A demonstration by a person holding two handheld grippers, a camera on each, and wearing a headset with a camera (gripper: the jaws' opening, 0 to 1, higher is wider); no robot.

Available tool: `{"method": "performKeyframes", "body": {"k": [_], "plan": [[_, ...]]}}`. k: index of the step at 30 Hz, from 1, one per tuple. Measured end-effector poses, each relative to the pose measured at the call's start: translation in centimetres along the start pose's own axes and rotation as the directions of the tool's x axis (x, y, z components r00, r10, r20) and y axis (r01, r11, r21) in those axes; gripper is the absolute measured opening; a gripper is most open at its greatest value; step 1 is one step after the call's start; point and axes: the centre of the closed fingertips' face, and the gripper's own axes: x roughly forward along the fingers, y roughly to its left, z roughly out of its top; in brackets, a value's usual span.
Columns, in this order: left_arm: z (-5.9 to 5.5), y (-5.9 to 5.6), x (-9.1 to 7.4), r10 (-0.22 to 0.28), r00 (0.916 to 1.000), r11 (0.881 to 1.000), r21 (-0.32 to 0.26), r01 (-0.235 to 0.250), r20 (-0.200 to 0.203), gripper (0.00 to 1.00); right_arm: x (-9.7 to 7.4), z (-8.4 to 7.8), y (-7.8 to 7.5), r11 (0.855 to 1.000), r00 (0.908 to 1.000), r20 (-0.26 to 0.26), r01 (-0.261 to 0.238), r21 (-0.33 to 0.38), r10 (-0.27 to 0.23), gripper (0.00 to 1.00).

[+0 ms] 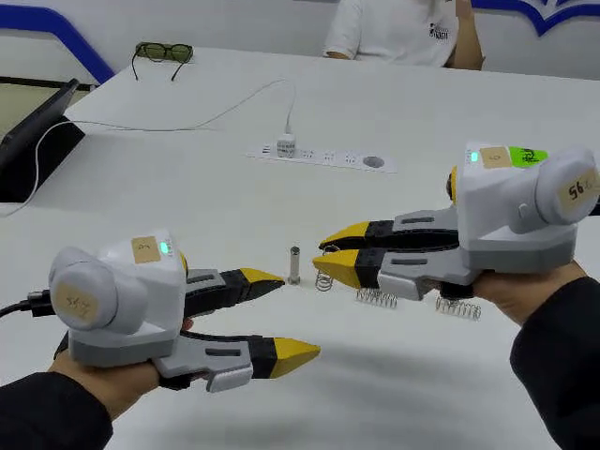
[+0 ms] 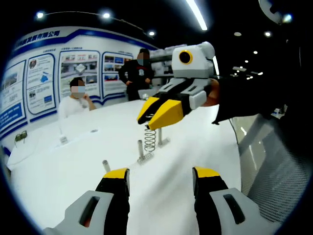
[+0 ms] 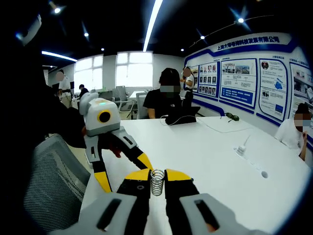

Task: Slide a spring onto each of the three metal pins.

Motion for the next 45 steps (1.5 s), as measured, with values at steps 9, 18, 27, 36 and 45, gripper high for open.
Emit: {"method": "performKeyframes", "body": {"k": [9, 18, 27, 36, 45], "plan": [[-0.6, 0.4, -0.6, 0.034, 0.9994, 0.999, -0.028, -0.034, -0.003, 0.56, 1.5, 0.4, -3.1, 0.997, 0.9968, 0.017, 0.078, 0.008, -0.079, 0.12], [-1.1, 0.7, -0.7, 0.046, 0.9989, 0.998, -0.044, -0.046, -0.01, 0.57, 3.8, 0.5, -5.5, 0.99, 0.9901, 0.008, 0.14, 0.013, -0.14, 0.12], [-1.3, 1.1, -1.0, 0.057, 0.9983, 0.997, -0.052, -0.058, -0.013, 0.57, 5.8, -1.3, -7.2, 0.984, 0.9841, -0.034, 0.175, 0.036, -0.174, 0.12], [-1.4, 1.0, -0.9, 0.051, 0.9986, 0.997, -0.054, -0.051, -0.015, 0.57, 6.7, -2.4, -8.0, 0.977, 0.977, -0.056, 0.209, 0.054, -0.206, 0.12], [-1.6, 1.3, -0.9, 0.051, 0.9986, 0.997, -0.058, -0.052, -0.016, 0.57, 7.1, -3.3, -8.2, 0.975, 0.9752, -0.077, 0.212, 0.06, -0.208, 0.12]]}}
